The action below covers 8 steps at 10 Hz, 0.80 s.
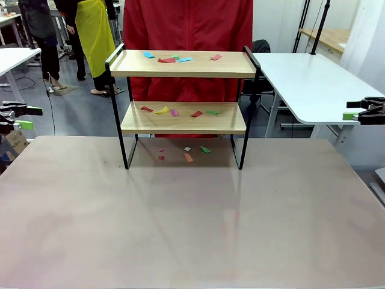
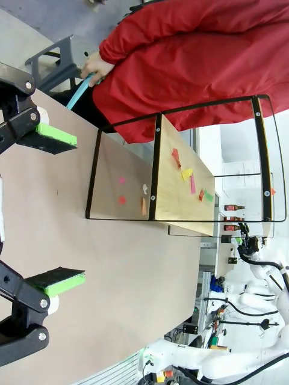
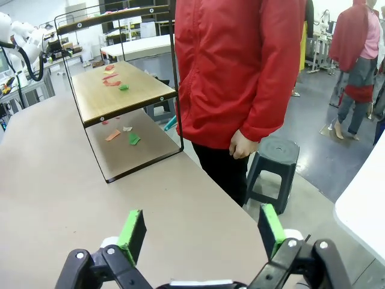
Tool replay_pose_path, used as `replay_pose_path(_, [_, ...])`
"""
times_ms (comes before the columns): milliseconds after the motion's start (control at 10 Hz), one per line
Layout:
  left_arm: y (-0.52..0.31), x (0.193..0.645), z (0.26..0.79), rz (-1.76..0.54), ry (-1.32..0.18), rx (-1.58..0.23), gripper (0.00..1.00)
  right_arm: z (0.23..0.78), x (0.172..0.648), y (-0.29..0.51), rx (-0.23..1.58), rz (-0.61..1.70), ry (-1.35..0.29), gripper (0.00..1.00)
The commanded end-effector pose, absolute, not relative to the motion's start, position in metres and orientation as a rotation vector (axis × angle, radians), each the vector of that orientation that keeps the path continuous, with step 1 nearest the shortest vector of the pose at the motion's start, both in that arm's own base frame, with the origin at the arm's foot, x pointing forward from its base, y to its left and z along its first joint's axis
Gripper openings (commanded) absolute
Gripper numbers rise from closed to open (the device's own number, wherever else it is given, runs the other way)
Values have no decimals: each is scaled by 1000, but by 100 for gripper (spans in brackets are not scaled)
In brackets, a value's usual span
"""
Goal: Clean the shelf.
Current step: Pick up the Duster handed by the human.
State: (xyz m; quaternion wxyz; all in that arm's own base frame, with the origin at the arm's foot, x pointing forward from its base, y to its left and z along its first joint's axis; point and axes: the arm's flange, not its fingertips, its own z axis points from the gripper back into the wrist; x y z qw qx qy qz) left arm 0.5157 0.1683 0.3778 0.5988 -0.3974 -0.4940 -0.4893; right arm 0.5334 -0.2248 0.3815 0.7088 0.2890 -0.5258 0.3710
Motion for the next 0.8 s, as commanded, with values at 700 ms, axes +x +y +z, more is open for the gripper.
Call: replay_pose_path(700, [167, 516, 378, -1136, -1147, -921, 100, 383, 532, -222, 647, 824, -1172, 100])
